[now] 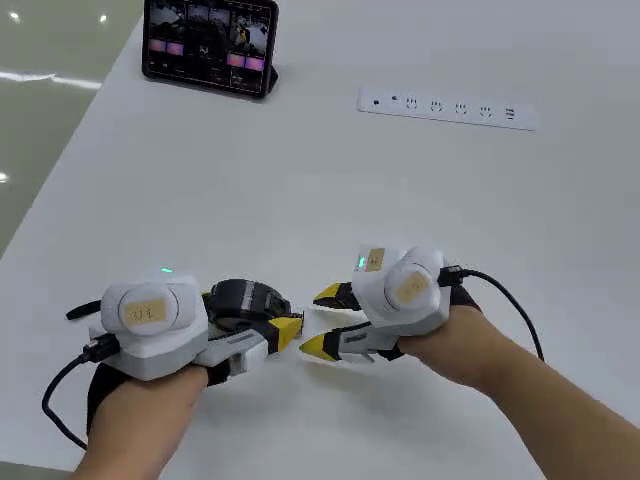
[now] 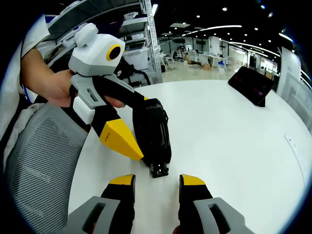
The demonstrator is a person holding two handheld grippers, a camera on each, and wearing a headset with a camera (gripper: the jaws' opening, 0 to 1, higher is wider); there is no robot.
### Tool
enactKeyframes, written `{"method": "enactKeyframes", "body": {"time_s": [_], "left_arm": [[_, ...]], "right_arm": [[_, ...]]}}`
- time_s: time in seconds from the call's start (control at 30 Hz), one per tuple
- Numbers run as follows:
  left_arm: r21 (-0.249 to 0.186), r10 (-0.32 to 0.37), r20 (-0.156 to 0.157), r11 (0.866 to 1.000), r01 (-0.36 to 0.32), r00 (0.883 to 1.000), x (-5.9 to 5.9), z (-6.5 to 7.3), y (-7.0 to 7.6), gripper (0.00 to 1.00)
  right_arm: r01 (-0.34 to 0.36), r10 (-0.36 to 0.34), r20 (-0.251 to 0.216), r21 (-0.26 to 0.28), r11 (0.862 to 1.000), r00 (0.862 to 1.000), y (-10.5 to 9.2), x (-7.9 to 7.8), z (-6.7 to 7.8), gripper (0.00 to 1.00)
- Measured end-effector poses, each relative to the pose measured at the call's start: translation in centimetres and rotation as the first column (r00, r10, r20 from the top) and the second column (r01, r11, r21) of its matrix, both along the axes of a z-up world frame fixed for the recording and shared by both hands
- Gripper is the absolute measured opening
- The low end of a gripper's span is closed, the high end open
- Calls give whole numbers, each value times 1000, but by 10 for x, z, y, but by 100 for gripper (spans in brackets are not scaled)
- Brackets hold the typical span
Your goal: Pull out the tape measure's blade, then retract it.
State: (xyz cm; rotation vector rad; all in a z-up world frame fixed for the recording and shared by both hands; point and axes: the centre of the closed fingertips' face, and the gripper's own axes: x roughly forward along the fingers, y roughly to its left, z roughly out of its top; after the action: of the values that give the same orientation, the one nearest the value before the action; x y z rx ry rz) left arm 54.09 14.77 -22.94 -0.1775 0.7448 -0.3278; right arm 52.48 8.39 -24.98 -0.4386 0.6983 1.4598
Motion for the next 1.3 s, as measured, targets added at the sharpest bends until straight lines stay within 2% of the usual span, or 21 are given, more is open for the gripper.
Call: {"method": "enactKeyframes", "body": {"time_s": [0.07,0.2,0.4,0.53,0.67,0.87,1.0,1.3], "left_arm": [[-6,-9,2,1000,9,1000,-1,-2,-1,73],[-8,-12,-4,1000,12,1000,-2,-3,-2,73],[-10,-34,20,999,35,999,-1,1,-3,72],[-9,-47,25,999,47,999,-3,2,-1,72],[7,-78,34,997,78,996,-7,5,-1,72],[9,-100,50,995,100,994,-9,6,4,74],[14,-121,46,993,120,992,-13,7,6,76],[60,-182,63,982,178,981,-19,13,9,80]], "right_arm": [[22,-22,-23,8,1000,999,0,0,-1,33],[32,-32,-14,16,999,999,0,-1,2,33],[59,-59,-4,28,998,998,-6,-1,7,37],[74,-74,6,35,997,997,-11,-3,12,39],[107,-108,3,48,993,994,-17,-3,20,43],[136,-136,7,49,990,991,-31,-6,27,49],[143,-144,16,40,989,989,-42,-9,29,53],[193,-195,30,39,980,980,-61,-6,36,59]]}}
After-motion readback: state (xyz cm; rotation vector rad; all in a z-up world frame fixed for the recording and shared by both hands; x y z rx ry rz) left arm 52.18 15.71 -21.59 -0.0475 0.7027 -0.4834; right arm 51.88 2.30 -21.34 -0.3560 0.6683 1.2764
